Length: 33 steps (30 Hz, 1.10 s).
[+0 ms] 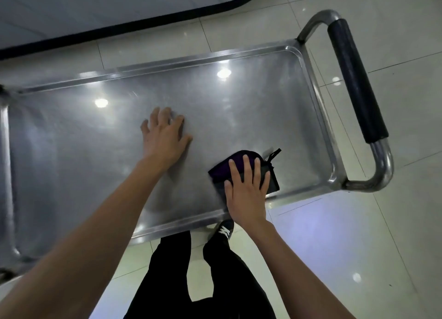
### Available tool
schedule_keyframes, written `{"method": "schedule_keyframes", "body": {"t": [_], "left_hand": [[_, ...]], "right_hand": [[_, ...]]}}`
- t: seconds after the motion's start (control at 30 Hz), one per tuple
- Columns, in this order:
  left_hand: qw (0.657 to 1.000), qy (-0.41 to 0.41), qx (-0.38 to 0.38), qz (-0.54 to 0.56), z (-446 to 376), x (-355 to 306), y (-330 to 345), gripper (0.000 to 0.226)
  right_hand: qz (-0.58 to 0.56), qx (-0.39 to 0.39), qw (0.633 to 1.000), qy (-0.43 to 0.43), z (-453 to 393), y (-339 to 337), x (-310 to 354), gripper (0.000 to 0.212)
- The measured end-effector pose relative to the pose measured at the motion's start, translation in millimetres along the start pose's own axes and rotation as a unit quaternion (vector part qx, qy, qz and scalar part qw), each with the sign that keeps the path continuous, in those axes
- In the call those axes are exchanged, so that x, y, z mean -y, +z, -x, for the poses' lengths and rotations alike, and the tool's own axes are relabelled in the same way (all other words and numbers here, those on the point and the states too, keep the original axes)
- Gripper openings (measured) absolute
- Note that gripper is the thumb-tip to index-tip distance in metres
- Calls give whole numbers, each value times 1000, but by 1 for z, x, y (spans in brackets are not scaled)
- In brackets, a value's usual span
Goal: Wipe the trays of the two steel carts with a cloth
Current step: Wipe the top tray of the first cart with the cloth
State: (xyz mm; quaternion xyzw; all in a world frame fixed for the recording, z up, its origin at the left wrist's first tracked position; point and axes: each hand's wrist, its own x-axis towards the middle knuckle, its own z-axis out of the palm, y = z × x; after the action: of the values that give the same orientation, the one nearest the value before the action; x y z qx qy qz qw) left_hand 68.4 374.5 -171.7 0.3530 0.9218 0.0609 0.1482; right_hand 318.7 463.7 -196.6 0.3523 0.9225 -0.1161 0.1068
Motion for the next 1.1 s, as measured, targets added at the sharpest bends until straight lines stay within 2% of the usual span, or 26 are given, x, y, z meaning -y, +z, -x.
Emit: {"method": "schedule_keyframes", "body": {"t": [0.07, 0.17, 0.37, 0.67, 0.77, 0.9, 1.1], "left_hand": [[1000, -13, -10, 3, 5, 20, -1, 52], [1000, -13, 25, 2, 12, 40, 2, 54], [999, -7, 44, 6, 9, 43, 4, 56], [997, 51, 63, 8, 10, 57, 10, 80], [995, 68, 79, 11, 8, 63, 13, 95], [995, 68, 76, 5, 6, 60, 15, 100], [995, 56, 87, 14, 4, 61, 18, 97]], "right_hand": [[-6, -2, 1000, 12, -22, -4, 14, 55], [-8, 4, 1000, 17, -63, -13, 35, 56], [-32, -6, 999, 28, -171, -33, 91, 57], [-58, -35, 997, 42, -322, -62, 160, 56], [-61, -39, 997, 37, -333, -66, 162, 55], [-65, -31, 997, 2, -317, -66, 151, 53], [-42, -29, 998, -28, -222, -45, 117, 52]]}}
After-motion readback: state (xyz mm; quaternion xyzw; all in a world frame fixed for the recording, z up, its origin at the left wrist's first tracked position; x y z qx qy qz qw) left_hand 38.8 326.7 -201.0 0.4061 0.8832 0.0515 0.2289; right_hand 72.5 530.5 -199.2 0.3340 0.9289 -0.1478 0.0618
